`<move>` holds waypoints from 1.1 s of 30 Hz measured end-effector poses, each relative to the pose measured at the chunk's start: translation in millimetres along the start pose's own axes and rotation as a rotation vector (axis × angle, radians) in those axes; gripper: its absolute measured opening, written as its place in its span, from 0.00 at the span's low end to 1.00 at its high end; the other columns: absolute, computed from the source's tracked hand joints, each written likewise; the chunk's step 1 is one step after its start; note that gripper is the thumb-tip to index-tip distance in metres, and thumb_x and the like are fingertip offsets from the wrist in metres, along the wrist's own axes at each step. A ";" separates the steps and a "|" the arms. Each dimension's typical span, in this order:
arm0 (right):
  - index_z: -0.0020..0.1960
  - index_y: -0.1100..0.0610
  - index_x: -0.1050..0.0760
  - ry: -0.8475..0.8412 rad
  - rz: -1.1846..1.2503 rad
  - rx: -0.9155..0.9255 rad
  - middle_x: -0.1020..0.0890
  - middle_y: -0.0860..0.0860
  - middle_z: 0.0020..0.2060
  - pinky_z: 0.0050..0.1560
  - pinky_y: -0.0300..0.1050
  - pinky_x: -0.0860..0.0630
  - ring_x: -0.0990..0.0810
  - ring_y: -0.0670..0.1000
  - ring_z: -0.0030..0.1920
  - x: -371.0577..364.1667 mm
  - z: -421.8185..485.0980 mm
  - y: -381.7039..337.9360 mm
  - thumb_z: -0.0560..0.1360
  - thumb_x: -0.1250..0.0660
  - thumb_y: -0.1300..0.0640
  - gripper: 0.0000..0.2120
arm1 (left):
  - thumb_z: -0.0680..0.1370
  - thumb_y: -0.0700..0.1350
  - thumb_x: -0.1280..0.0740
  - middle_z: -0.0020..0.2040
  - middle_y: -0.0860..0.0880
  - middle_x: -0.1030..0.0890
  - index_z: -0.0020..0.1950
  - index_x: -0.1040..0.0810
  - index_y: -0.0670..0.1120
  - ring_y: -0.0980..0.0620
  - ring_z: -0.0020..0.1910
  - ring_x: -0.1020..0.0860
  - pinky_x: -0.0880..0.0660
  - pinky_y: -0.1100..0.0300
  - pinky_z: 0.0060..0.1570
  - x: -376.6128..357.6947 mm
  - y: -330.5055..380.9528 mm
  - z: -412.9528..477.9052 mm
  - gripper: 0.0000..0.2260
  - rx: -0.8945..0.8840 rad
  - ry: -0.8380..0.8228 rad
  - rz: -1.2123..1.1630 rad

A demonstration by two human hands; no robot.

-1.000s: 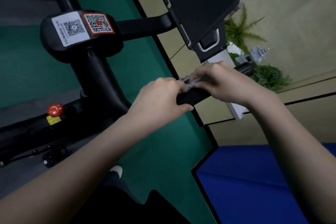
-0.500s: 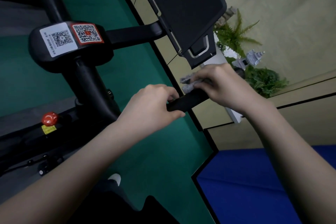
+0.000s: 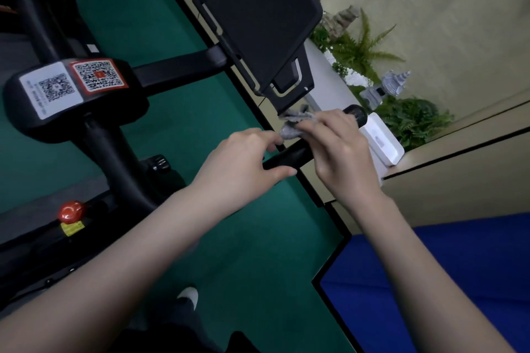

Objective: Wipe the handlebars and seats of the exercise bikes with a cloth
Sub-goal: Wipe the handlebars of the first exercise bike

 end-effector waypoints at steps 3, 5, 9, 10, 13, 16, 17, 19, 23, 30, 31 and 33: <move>0.50 0.67 0.19 0.165 -0.058 -0.073 0.19 0.61 0.46 0.51 0.49 0.31 0.21 0.61 0.46 9.2 -1.7 12.6 0.76 0.34 0.69 0.06 | 0.71 0.57 0.29 0.54 0.56 0.22 0.60 0.24 0.54 0.52 0.53 0.24 0.25 0.51 0.55 -5.3 5.5 2.4 0.20 -0.016 0.021 -0.030; 0.49 0.67 0.19 0.301 -0.051 -0.157 0.19 0.61 0.45 0.50 0.47 0.31 0.22 0.59 0.46 14.1 -6.4 13.4 0.77 0.35 0.68 0.06 | 0.71 0.55 0.28 0.53 0.56 0.22 0.60 0.23 0.54 0.52 0.53 0.24 0.25 0.51 0.54 -7.0 7.3 1.3 0.18 -0.030 0.052 -0.038; 0.49 0.68 0.19 0.415 -0.008 -0.173 0.18 0.62 0.46 0.51 0.51 0.27 0.21 0.60 0.48 5.2 -24.8 -1.2 0.74 0.33 0.73 0.06 | 0.72 0.50 0.28 0.52 0.55 0.23 0.60 0.22 0.54 0.52 0.53 0.23 0.26 0.51 0.54 -6.8 6.7 -1.7 0.17 -0.040 0.095 -0.042; 0.49 0.69 0.19 0.410 -0.004 -0.162 0.18 0.62 0.47 0.53 0.51 0.26 0.21 0.60 0.49 2.7 -28.0 -1.9 0.74 0.33 0.73 0.07 | 0.72 0.50 0.28 0.52 0.55 0.23 0.60 0.22 0.54 0.51 0.53 0.23 0.26 0.51 0.54 -6.9 6.7 -2.0 0.17 -0.044 0.098 -0.039; 0.49 0.70 0.19 0.480 -0.028 -0.159 0.18 0.63 0.48 0.54 0.51 0.26 0.22 0.59 0.51 8.1 -30.0 6.8 0.75 0.34 0.71 0.06 | 0.72 0.50 0.28 0.52 0.55 0.23 0.61 0.22 0.54 0.51 0.54 0.23 0.26 0.51 0.54 -7.3 7.2 -2.8 0.17 -0.053 0.108 -0.033; 0.49 0.70 0.19 0.659 -0.030 -0.265 0.19 0.64 0.46 0.52 0.51 0.24 0.24 0.57 0.50 20.7 -27.6 25.4 0.77 0.37 0.69 0.08 | 0.73 0.51 0.29 0.53 0.56 0.23 0.62 0.23 0.54 0.52 0.54 0.24 0.25 0.51 0.54 -7.9 6.6 -3.4 0.17 -0.054 0.115 -0.025; 0.49 0.70 0.19 0.712 -0.021 -0.310 0.20 0.64 0.46 0.50 0.53 0.23 0.24 0.56 0.49 22.8 -28.0 29.7 0.77 0.37 0.69 0.08 | 0.73 0.51 0.29 0.53 0.56 0.23 0.62 0.23 0.54 0.52 0.54 0.24 0.25 0.51 0.54 -7.9 6.5 -3.4 0.17 -0.056 0.117 -0.021; 0.48 0.70 0.20 0.781 0.009 -0.377 0.21 0.62 0.46 0.47 0.56 0.22 0.24 0.56 0.49 20.3 -30.9 29.4 0.76 0.37 0.70 0.07 | 0.72 0.50 0.28 0.52 0.56 0.23 0.61 0.22 0.54 0.52 0.54 0.24 0.26 0.51 0.54 -7.5 6.9 -3.0 0.17 -0.059 0.123 -0.020; 0.47 0.71 0.20 0.736 0.042 -0.324 0.20 0.65 0.47 0.50 0.57 0.22 0.24 0.58 0.51 1.3 -37.3 4.1 0.79 0.39 0.67 0.11 | 0.72 0.49 0.27 0.51 0.55 0.22 0.60 0.21 0.53 0.52 0.52 0.23 0.26 0.53 0.54 -6.1 8.8 -3.0 0.17 -0.076 0.142 -0.018; 0.50 0.69 0.20 0.878 0.081 -0.477 0.21 0.65 0.47 0.52 0.45 0.23 0.23 0.55 0.51 15.5 -39.0 29.3 0.73 0.35 0.75 0.09 | 0.73 0.49 0.28 0.50 0.57 0.24 0.61 0.22 0.53 0.55 0.51 0.25 0.28 0.60 0.52 -6.3 8.2 -4.1 0.17 -0.095 0.146 -0.004; 0.51 0.69 0.20 0.899 0.102 -0.516 0.21 0.64 0.47 0.52 0.43 0.23 0.23 0.54 0.51 16.9 -37.0 32.0 0.73 0.35 0.74 0.09 | 0.73 0.49 0.28 0.50 0.58 0.24 0.61 0.22 0.53 0.55 0.51 0.25 0.29 0.61 0.52 -6.3 7.7 -4.3 0.17 -0.094 0.147 -0.006; 0.52 0.67 0.20 0.920 0.151 -0.595 0.21 0.61 0.48 0.52 0.40 0.24 0.23 0.49 0.51 20.1 -33.1 37.7 0.73 0.35 0.73 0.10 | 0.73 0.49 0.28 0.49 0.58 0.24 0.61 0.22 0.53 0.56 0.50 0.25 0.29 0.62 0.52 -6.5 7.8 -3.9 0.17 -0.098 0.146 -0.006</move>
Point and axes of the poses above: each hand's wrist, its own z-axis towards the middle knuckle, its own x-axis out of the back of the hand, y = z × x, the point moved 7 cm from there along z, towards the middle knuckle
